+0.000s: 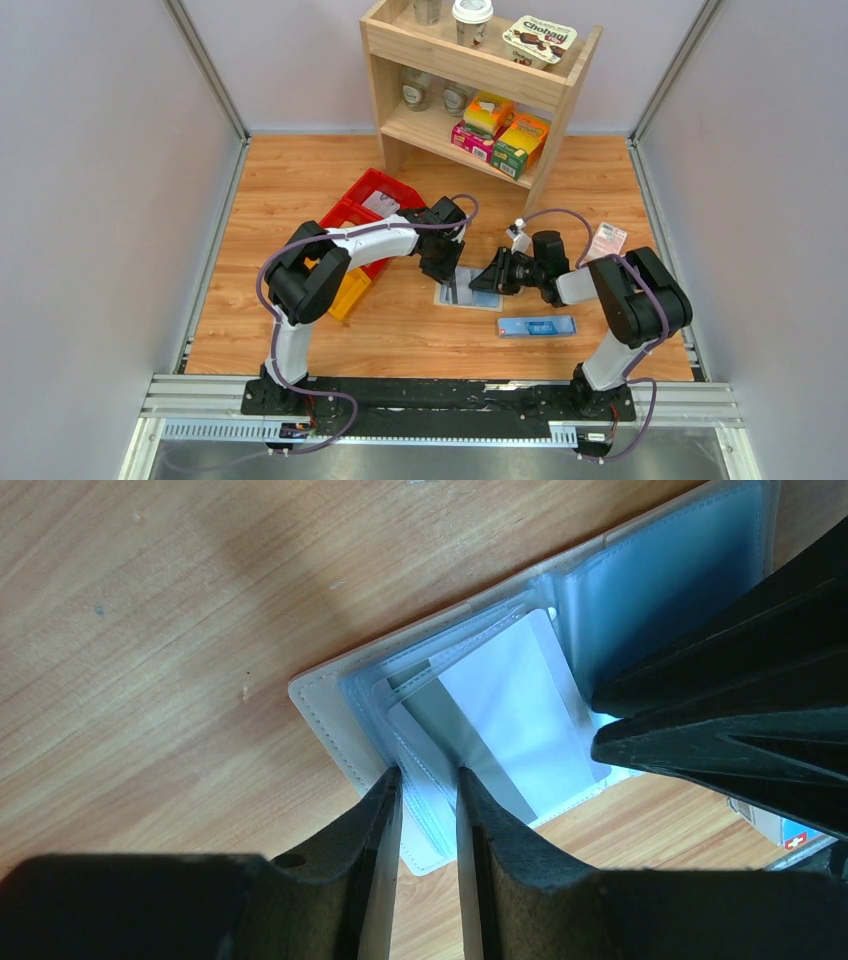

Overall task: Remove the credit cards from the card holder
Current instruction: Remove the credit card from the card holder.

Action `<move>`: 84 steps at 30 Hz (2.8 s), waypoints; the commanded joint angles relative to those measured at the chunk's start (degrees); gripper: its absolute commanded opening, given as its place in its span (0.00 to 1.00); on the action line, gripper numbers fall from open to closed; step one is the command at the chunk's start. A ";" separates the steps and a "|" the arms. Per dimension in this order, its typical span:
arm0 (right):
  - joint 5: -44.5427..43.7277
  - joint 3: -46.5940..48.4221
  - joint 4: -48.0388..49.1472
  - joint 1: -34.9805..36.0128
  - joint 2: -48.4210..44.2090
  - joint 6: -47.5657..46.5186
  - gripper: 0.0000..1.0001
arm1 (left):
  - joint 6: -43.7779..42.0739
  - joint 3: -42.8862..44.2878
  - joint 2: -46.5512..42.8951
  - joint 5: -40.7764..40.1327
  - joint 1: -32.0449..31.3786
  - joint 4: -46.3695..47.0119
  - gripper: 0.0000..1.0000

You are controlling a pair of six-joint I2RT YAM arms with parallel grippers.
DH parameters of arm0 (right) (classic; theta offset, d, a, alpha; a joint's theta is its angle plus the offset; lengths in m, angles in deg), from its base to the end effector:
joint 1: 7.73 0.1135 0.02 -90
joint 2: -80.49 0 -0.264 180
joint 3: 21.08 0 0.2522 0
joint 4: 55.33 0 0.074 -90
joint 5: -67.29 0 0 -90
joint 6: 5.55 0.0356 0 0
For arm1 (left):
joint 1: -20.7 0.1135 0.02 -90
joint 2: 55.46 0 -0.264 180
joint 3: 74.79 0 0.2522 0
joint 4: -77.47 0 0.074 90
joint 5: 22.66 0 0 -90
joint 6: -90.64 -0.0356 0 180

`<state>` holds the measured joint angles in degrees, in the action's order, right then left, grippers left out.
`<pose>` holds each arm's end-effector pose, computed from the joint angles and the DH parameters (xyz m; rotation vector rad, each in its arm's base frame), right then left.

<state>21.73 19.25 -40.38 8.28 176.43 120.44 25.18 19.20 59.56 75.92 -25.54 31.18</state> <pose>0.2480 0.0971 0.1032 -0.0266 2.3968 1.3393 0.2792 -0.2992 0.1615 0.5809 2.8021 -0.5073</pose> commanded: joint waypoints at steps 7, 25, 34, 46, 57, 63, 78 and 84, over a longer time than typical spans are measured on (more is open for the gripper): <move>0.64 3.05 3.02 1.39 4.52 -0.39 0.27 | -0.63 -3.23 4.51 -3.75 0.18 -2.80 0.31; 1.26 2.09 3.38 1.04 1.71 -0.12 0.00 | -0.45 -3.58 3.37 -4.80 0.80 -3.24 0.36; -0.94 0.86 -1.72 0.34 -2.69 -1.45 0.00 | -0.28 -5.08 0.29 -3.39 2.47 -0.87 0.43; -2.00 0.50 -4.63 -1.86 -3.31 -1.71 0.00 | -0.89 -4.64 1.52 -2.60 2.47 -1.13 0.43; 0.38 3.75 -4.28 -1.77 0.21 -1.71 0.32 | -1.24 -3.32 3.72 -1.81 2.56 -2.09 0.38; 1.17 5.34 -3.58 -1.07 2.67 -1.62 0.34 | -0.98 -3.76 3.98 -1.46 2.47 -2.01 0.35; -1.55 1.56 -5.59 -3.79 -1.45 -1.53 0.00 | -0.10 -5.08 3.45 -2.16 2.47 -1.48 0.34; -5.85 -0.38 -13.92 -5.29 -11.98 -4.34 0.00 | -0.10 -4.64 2.67 -2.43 2.47 -1.39 0.34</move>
<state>20.33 19.71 -48.49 3.56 171.49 119.17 26.09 17.49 59.02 78.61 -23.38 32.92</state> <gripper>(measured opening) 0.007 0.341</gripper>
